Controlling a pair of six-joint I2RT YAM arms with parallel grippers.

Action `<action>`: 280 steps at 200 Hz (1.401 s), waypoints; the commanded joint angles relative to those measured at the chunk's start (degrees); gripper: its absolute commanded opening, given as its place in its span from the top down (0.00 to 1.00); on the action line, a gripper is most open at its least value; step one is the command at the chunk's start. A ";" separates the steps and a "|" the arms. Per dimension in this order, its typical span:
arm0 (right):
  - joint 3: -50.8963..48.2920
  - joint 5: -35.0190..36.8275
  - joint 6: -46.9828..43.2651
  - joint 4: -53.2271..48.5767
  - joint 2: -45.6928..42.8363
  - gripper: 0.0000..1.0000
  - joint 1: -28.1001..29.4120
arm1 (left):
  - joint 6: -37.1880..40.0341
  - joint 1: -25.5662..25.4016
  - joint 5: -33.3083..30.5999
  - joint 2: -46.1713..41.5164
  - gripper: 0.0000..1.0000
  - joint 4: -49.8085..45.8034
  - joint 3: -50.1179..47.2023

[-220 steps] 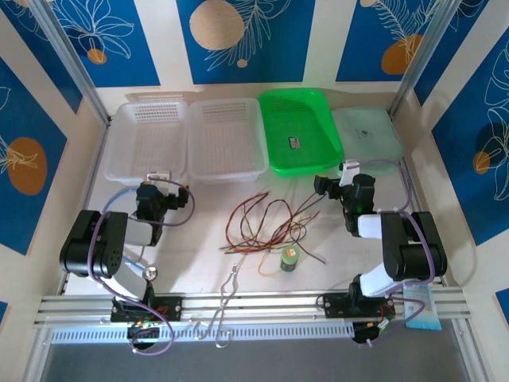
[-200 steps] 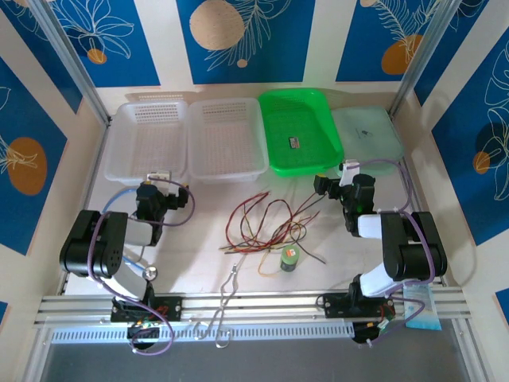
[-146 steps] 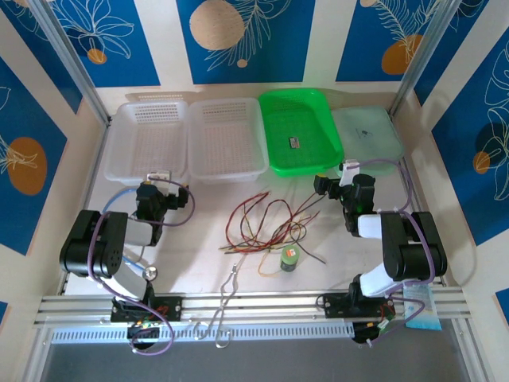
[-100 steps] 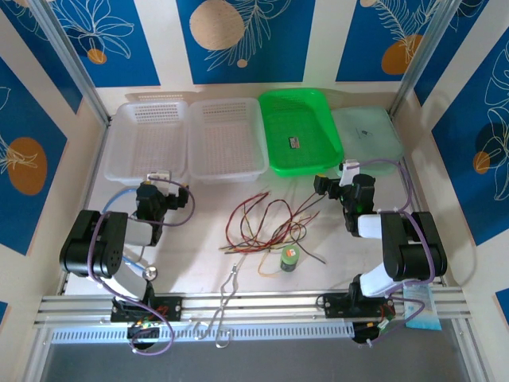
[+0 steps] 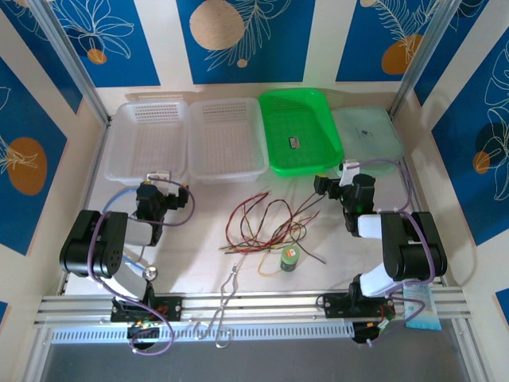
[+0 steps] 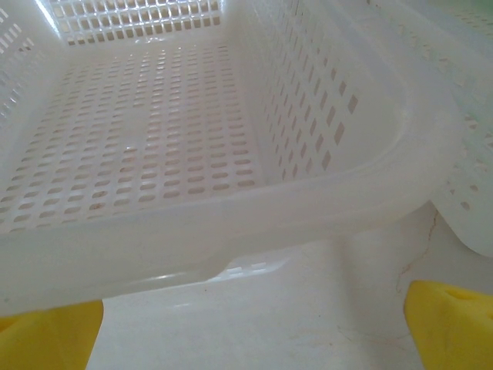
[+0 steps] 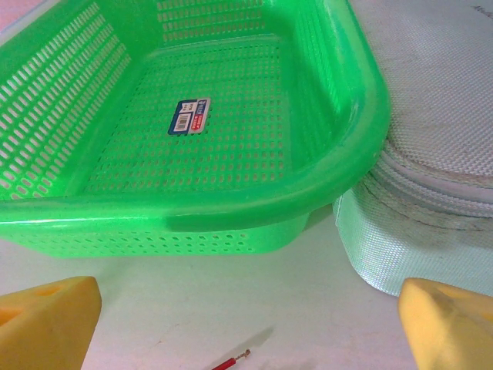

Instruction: Untangle the cables

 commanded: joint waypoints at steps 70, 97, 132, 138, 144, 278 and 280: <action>-3.61 8.93 -1.94 -16.67 -23.00 0.01 4.30 | 0.79 -4.11 -8.94 -23.86 0.01 -11.66 -4.31; -0.01 13.13 3.23 -32.14 -31.66 0.01 5.37 | 1.42 -9.53 -18.01 -31.35 0.01 -26.03 -2.25; 4.97 14.84 12.38 -46.63 -38.59 0.01 7.40 | -1.30 -16.22 -22.17 -39.65 0.01 -48.17 2.57; 5.83 14.56 13.89 -48.59 -38.93 0.01 8.01 | -1.93 -17.37 -22.98 -40.31 0.01 -52.42 3.83; 6.70 14.18 15.23 -50.62 -39.05 0.01 8.72 | -2.74 -18.47 -23.71 -40.94 0.01 -55.99 5.01; 13.44 7.47 36.45 -65.22 -34.09 0.00 21.79 | -25.33 -42.36 -16.65 -10.79 0.25 -80.50 29.41; 13.57 7.56 36.45 -65.40 -34.04 0.00 21.88 | -25.38 -42.56 -16.66 -10.27 0.25 -80.51 29.72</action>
